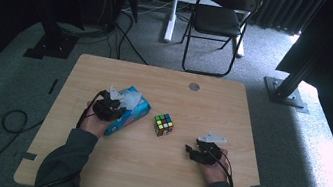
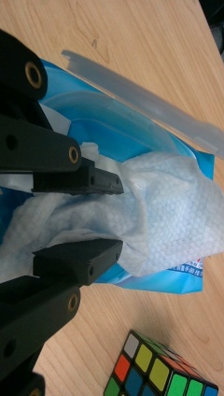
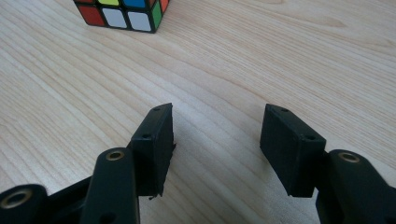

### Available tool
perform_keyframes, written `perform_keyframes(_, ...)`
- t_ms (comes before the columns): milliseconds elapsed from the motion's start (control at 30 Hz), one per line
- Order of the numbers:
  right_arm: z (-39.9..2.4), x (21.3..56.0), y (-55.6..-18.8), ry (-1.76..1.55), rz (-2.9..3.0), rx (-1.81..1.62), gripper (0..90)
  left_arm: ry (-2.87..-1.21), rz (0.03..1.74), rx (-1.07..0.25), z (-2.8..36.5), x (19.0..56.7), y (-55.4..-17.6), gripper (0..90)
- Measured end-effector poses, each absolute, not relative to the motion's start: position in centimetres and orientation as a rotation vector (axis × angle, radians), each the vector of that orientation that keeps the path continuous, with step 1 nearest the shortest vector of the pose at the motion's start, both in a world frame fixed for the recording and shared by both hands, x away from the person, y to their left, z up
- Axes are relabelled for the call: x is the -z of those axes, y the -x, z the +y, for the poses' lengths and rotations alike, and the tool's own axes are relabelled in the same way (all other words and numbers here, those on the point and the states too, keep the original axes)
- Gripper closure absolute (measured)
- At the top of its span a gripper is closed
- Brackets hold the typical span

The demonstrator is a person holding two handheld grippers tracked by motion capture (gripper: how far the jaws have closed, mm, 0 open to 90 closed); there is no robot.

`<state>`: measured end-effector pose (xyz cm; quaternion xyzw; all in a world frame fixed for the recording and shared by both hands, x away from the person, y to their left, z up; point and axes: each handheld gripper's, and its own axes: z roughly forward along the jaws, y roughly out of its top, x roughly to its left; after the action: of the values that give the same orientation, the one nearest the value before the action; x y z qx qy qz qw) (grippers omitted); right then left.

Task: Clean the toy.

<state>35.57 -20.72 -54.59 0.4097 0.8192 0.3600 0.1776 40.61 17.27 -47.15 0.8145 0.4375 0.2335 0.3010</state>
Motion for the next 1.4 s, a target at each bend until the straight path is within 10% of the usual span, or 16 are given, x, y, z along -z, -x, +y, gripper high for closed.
perform_keyframes(400, -20.7, 54.6, -35.6, -1.159, 2.319, -1.019, 44.0, -2.139, 1.158, -0.645, 17.3, 46.7, -40.4, 86.8)
perform_keyframes(1400, -20.8, 54.6, -35.6, -1.153, 2.316, -1.024, 43.9, -2.049, 1.06, -0.609, 16.8, 43.9, -39.7, 89.1)
